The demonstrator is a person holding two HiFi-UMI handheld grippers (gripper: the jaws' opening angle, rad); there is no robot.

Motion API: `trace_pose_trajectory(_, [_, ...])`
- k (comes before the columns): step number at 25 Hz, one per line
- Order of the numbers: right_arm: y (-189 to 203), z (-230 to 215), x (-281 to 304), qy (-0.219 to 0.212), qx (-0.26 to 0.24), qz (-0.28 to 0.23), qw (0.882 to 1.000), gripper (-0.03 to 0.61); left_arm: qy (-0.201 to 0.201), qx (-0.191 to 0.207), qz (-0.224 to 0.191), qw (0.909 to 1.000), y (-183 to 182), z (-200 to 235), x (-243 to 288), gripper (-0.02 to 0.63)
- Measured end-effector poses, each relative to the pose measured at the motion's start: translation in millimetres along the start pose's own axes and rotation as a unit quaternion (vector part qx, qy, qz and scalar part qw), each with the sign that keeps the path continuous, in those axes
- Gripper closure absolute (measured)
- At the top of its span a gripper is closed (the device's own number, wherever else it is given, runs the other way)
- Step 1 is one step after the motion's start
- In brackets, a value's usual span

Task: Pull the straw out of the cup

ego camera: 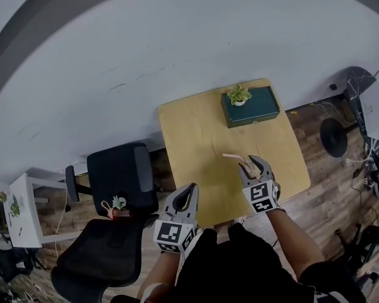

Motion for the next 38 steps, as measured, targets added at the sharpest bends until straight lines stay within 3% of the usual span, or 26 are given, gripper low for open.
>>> trace_pose_trajectory(11, [5.2,4.3,5.7,0.007,-0.003,0.002,1.000,0.525,0.001,-0.001,0.002,1.0000,1.6,0.8,0.4,0.594])
trace_pose_trajectory(29, [-9.5,0.6,-16.6,0.023,0.007,-0.037,0.999,0.526,-0.002,0.001,-0.001,1.0000,-0.5,-2.0,-6.7,0.595])
trace_pose_trajectory(38, [-43.2,-11.8,-53.8,0.038,0.048,-0.108,0.992,0.525,0.007,0.013,-0.005,0.9999,-8.8,-9.5,-3.3,0.595])
Point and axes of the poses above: the fingertips, and each gripper's own axes: x forward along the fingers, z to its left, y out of its underside, the point moved 2 cm from there along -x, backward along the fingers, and after that the axes turned 10 degrees about x, right-handed, at the moved point
